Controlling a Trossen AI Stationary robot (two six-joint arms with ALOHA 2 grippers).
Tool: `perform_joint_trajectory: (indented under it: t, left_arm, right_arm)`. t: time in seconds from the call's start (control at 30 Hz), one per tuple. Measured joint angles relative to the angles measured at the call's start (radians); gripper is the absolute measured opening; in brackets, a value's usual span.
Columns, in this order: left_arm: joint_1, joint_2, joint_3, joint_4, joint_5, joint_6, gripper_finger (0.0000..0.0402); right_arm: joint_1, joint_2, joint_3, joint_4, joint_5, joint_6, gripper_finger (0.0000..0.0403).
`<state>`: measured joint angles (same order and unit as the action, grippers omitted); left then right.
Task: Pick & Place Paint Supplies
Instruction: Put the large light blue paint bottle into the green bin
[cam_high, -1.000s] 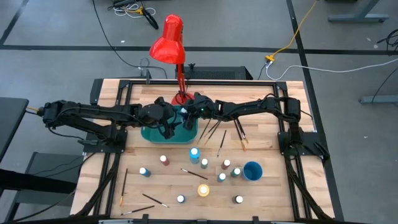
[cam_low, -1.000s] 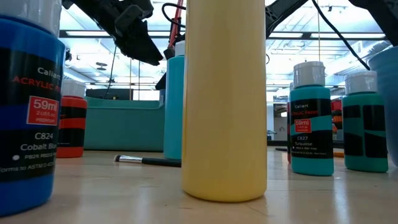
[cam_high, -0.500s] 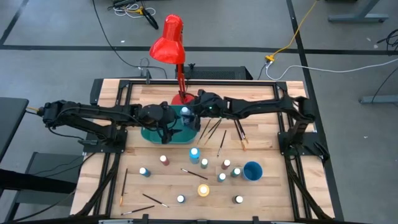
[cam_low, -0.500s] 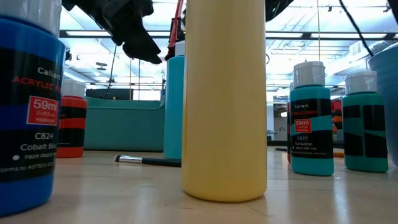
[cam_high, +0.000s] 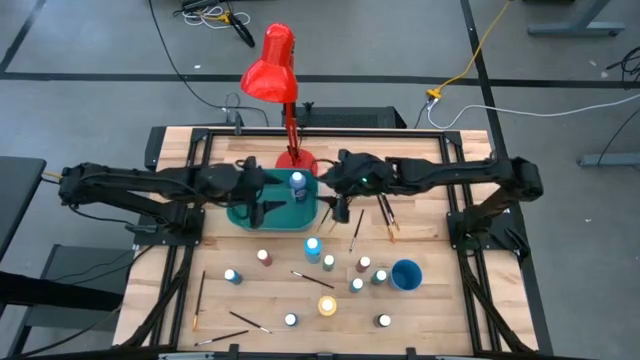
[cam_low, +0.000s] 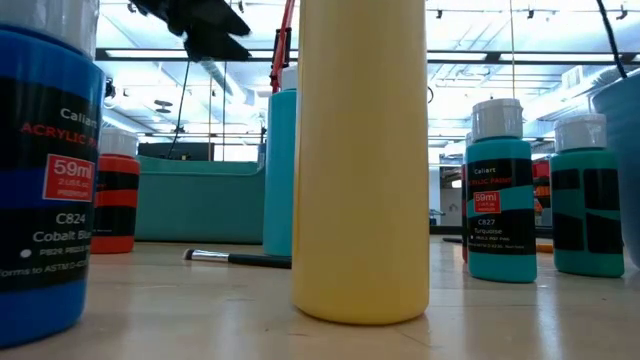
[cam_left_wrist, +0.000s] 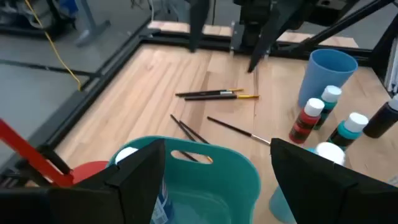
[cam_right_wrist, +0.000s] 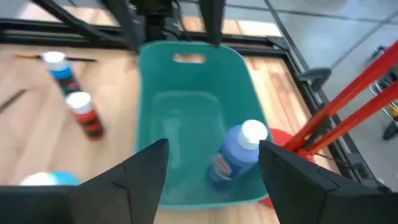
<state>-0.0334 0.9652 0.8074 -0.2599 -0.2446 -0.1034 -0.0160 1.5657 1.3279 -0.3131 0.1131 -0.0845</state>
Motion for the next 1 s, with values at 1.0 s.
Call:
perform_joint_trajectory:
  t: [1.0]
  left_arm:
    - [-0.175, 0.223, -0.273, 0.691, -0.001, -0.167, 0.0293]
  right_arm:
    - [0.088, -0.241, -0.637, 0.846, -0.005, 0.084, 0.0256]
